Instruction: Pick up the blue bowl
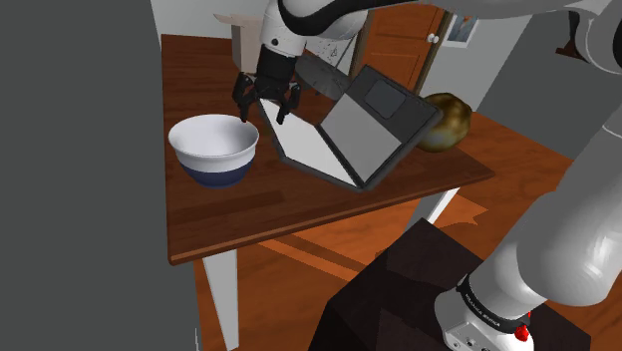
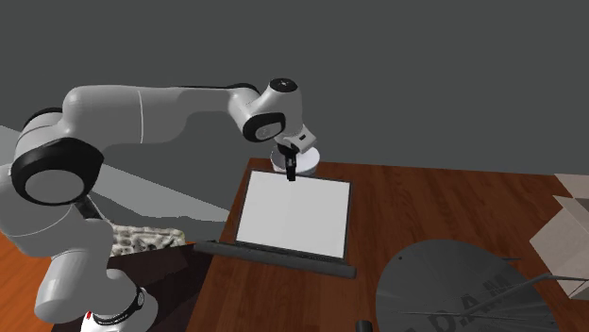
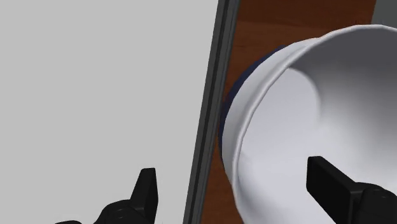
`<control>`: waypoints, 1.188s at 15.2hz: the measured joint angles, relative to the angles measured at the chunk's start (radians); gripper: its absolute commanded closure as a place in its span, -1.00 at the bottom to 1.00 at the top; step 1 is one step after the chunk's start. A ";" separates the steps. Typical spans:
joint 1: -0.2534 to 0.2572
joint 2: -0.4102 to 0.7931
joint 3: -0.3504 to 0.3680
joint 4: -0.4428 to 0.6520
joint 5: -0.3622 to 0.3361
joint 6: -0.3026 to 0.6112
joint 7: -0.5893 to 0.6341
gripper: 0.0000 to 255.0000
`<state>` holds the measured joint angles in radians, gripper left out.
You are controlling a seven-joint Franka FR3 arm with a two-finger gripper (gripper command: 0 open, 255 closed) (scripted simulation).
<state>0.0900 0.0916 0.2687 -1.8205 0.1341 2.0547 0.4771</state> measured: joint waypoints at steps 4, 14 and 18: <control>0.015 0.082 0.007 0.062 -0.012 0.022 0.028 -1.00; 0.017 0.110 0.007 0.009 -0.013 0.103 0.019 1.00; 0.017 0.110 0.007 0.010 -0.013 0.104 0.019 1.00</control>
<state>0.1069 0.2020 0.2757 -1.8106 0.1210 2.1590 0.4960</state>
